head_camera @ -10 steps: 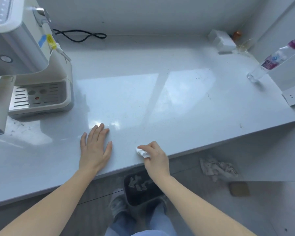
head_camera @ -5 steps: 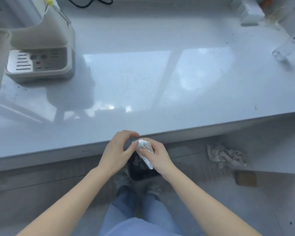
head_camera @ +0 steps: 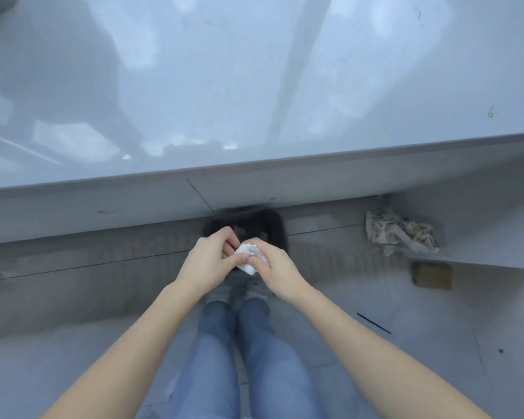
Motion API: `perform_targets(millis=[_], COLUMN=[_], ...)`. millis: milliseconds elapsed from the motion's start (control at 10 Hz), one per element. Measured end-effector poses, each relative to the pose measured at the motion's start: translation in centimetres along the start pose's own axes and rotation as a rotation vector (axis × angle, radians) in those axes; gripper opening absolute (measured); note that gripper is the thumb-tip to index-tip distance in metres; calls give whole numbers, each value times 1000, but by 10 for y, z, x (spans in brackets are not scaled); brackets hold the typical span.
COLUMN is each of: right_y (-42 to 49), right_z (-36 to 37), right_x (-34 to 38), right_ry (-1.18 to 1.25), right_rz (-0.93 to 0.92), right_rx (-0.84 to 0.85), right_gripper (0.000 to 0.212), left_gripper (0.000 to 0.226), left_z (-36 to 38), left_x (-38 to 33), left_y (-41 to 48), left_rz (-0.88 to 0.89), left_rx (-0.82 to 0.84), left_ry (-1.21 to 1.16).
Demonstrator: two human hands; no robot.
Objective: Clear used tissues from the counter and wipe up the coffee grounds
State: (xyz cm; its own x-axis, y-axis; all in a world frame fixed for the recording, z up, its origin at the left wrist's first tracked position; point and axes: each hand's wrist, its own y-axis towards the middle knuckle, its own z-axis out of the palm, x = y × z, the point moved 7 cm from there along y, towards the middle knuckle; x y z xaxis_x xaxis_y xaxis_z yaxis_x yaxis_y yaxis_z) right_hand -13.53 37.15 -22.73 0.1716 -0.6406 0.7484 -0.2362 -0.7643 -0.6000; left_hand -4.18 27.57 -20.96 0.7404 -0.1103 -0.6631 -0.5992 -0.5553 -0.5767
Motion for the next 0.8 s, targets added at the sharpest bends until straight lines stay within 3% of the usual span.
perform_targets(millis=[100,200,300,400,500,600,700,800], right_y=[7,24,38,53,63,64,60,52], right_z=[15,25,30,24,24,27,30,31], right_x=[-36,-69,-105,-125,-136,-144,-155,-159], right_ry=[147,197,410,601,768,849,894,893], right_rz=[90,203,505,617,674,743,762,768], right_rx=[25,67,14,-128,-173,-173,-210,-229], right_gripper=[15,22,19,21,26,43,62,66], left_gripper=[20,19,15,15,48,64,62,61], left_z=[36,61,76,96,115,118,114,105], left_x=[30,55,78,95,108,111,113,108], left_y=[16,30,44,58,70,73,70,60], left_rz=[-65,-127,-272,-448,-623,-687,-615,-575], left_rx=[89,57,-93,-106,-18,58,47,34], left_ry=[9,-21,-126,-338,-531,-494,-476,-451])
